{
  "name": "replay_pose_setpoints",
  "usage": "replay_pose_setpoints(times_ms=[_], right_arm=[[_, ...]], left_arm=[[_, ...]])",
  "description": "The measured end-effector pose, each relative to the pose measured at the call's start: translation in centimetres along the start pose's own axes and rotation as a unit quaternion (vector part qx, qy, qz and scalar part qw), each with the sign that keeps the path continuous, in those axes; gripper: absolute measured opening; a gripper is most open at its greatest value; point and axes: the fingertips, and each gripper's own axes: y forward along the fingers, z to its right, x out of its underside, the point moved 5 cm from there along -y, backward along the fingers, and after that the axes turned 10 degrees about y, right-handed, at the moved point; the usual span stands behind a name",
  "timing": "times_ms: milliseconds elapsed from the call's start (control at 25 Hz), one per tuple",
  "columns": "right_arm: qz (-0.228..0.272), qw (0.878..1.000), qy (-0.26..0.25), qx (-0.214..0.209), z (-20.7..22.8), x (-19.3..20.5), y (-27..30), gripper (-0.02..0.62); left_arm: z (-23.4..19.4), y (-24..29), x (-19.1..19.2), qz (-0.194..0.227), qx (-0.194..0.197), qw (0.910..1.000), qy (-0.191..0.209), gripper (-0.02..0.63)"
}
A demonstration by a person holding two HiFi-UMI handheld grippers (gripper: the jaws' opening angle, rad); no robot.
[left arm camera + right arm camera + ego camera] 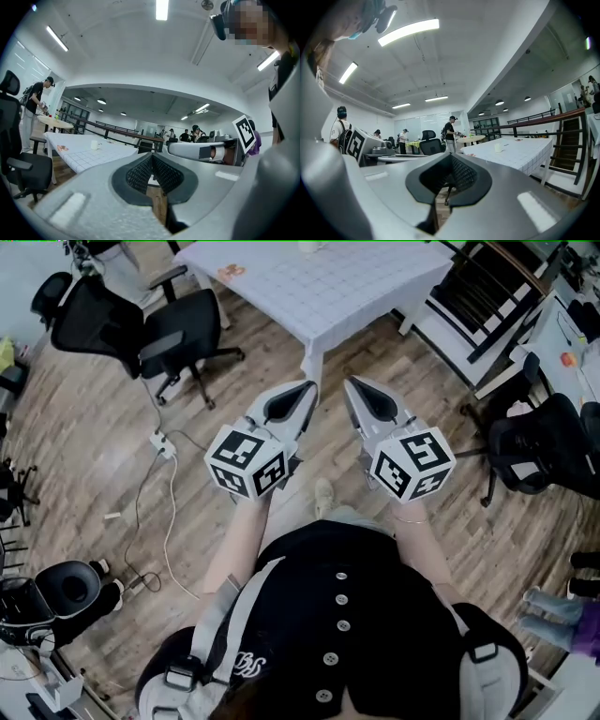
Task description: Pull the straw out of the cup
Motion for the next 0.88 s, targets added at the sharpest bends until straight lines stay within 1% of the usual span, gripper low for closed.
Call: replay_pose_setpoints(times_ms=[160, 280, 400, 640, 880], right_arm=[[0.007, 1.000, -0.007, -0.014, 3.4, -2.4, 3.5, 0.000], [0.015, 1.000, -0.012, -0.022, 5.7, -4.2, 5.6, 0.000], [0.015, 0.999, -0.011, -0.029, 7.6, -5.1, 7.3, 0.000], [-0.006, 1.000, 0.001, -0.022, 10.6, -4.4, 9.3, 0.000], [-0.013, 0.999, 0.016, -0.027, 12.0, -3.7, 10.9, 0.000]], left_arm=[[-2.9, 4.4, -1.5, 0.009, -0.001, 0.9999, 0.013, -0.003], [-4.7, 7.2, -2.6, 0.024, 0.003, 0.9997, 0.009, -0.003], [-6.2, 9.5, -2.9, 0.026, 0.002, 0.9996, 0.001, -0.003], [-8.0, 11.9, -1.3, 0.014, -0.002, 0.9997, -0.022, -0.003], [-9.6, 13.3, 0.5, 0.000, -0.002, 0.9991, -0.043, -0.003]])
